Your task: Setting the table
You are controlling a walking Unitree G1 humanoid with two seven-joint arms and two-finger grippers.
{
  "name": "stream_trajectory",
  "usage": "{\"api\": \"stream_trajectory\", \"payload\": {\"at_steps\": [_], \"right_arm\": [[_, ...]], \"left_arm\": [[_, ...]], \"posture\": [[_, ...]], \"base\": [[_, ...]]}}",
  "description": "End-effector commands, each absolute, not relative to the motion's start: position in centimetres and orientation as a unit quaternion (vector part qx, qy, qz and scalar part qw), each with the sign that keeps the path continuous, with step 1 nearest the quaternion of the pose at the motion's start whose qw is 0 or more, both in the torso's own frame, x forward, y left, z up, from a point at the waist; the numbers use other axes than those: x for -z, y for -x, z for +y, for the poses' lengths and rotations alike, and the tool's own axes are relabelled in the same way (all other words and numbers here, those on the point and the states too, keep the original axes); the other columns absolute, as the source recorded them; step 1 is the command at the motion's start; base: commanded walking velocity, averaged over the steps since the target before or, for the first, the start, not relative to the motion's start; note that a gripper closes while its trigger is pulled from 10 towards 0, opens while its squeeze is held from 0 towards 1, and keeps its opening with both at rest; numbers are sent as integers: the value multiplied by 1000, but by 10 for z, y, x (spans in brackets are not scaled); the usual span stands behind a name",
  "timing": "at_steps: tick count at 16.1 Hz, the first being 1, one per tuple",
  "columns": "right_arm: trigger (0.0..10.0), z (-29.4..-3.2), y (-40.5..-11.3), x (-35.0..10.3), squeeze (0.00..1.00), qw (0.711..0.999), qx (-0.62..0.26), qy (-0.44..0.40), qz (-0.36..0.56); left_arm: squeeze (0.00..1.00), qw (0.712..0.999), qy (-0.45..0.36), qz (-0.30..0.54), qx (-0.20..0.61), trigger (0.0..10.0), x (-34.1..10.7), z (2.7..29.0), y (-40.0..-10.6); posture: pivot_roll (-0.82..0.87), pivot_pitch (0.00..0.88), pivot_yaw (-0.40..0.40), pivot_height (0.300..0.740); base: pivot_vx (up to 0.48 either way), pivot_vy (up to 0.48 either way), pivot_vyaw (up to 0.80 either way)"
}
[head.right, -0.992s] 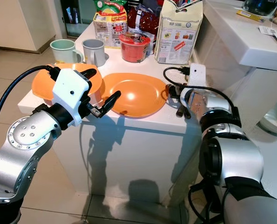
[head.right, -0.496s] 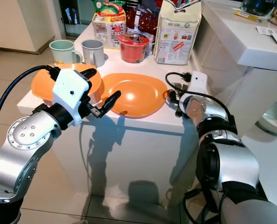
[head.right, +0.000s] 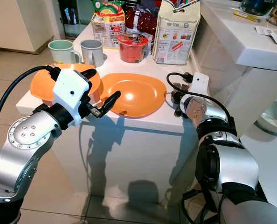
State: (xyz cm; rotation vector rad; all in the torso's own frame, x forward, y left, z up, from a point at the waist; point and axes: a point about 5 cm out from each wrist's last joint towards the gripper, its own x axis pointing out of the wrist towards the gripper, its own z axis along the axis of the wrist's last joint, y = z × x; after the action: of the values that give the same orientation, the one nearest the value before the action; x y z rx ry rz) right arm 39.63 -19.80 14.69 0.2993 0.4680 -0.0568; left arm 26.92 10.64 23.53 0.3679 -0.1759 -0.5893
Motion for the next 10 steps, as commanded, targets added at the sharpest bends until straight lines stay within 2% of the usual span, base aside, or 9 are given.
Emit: {"api": "stream_trajectory", "payload": {"at_steps": [1,10], "right_arm": [[0,-199,-389,-131,0,952,35,-150,263],[0,-193,-392,-133,0,958,38,-131,252]], "left_arm": [[0,932,-187,-92,298,10000,-238,103,-270],[0,932,-187,-96,294,10000,-239,104,-271]], "posture": [[87,0,-67,740],[88,0,-68,740]], "base": [[0,0,0],[0,0,0]]}}
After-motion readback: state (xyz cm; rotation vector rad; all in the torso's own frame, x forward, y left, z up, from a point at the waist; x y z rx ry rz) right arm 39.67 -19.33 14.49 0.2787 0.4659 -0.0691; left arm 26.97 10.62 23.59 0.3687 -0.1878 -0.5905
